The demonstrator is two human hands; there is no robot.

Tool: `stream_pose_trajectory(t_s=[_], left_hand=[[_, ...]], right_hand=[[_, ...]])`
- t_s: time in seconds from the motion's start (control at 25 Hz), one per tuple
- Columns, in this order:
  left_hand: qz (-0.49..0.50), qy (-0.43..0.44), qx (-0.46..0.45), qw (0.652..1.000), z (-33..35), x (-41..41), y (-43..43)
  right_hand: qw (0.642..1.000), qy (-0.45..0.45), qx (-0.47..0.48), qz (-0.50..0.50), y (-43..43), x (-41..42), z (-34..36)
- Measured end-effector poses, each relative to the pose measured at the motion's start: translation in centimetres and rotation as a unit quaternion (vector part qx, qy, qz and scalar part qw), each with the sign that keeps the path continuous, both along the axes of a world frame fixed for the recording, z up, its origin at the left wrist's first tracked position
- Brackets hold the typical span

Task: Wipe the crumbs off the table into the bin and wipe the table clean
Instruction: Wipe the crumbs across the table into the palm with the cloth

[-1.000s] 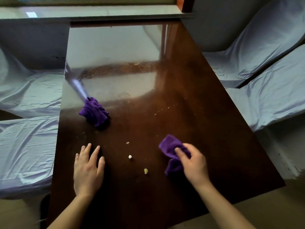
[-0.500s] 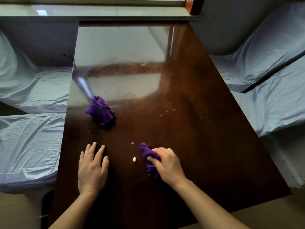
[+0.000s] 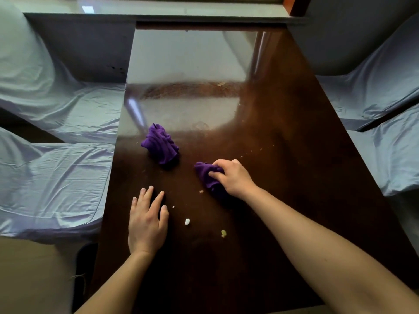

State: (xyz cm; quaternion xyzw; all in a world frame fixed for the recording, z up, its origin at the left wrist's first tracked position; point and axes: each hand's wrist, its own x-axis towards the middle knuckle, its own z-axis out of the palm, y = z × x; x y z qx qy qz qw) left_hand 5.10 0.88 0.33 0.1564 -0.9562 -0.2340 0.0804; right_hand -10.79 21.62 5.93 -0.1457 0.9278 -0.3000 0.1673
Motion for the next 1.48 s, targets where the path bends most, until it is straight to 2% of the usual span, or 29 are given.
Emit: stream_pose_trajectory(t_s=[0.12,0.2,0.28,0.36,0.44,0.52,0.6,0.68,0.8,0.92,1.0,1.12,1.24,1.32,1.48], left_hand=[[0.002,0.011,0.014,1.0,-0.1,0.0,0.0],[0.003,0.02,0.024,1.0,-0.2,0.0,-0.1],[0.008,0.031,0.037,0.999,-0.3,0.1,-0.2],[0.016,0.038,0.052,0.998,-0.4,0.3,-0.3],[0.021,0.04,0.064,0.997,-0.4,0.4,-0.3],[0.021,0.037,0.075,0.996,-0.3,0.4,-0.3],[0.022,0.032,0.086,0.996,-0.2,0.4,-0.4],[0.021,0.03,0.099,0.994,-0.1,0.5,-0.5],[0.027,0.033,0.143,0.989,0.3,0.4,-0.7],[0.043,0.058,0.227,0.971,1.1,0.6,-1.5],[0.053,0.078,0.247,0.964,1.4,1.3,-2.4],[0.065,0.083,0.222,0.969,1.2,3.3,-4.5],[0.059,0.068,0.198,0.976,0.6,4.9,-6.2],[0.027,0.064,0.182,0.981,0.4,5.3,-6.5],[0.005,0.066,0.14,0.988,-0.2,5.3,-6.4]], right_hand=[[0.991,0.034,0.037,0.122,-0.5,2.1,-0.3],[0.975,0.005,0.034,0.217,0.0,3.9,0.0],[0.971,-0.026,-0.008,0.236,1.2,5.5,0.7],[0.986,-0.002,-0.071,0.149,3.3,6.4,1.6],[0.994,0.025,-0.108,0.02,6.6,6.9,2.1],[0.991,0.002,-0.098,-0.095,10.4,7.3,2.0],[0.982,-0.035,-0.067,-0.176,13.2,8.5,1.1],[0.971,-0.025,-0.028,-0.236,13.8,10.9,0.0],[0.972,0.08,0.05,-0.214,10.9,15.2,-1.4],[0.977,0.106,0.032,-0.184,4.6,17.7,-1.9],[0.979,0.101,-0.008,-0.178,0.0,18.3,-2.1],[0.977,0.073,-0.088,-0.178,-4.3,18.2,-1.3],[0.966,0.095,-0.114,-0.211,-3.4,17.2,-0.4],[0.961,0.096,-0.099,-0.239,-1.0,15.8,0.1],[0.965,0.081,-0.013,-0.251,1.1,10.9,-0.3]])
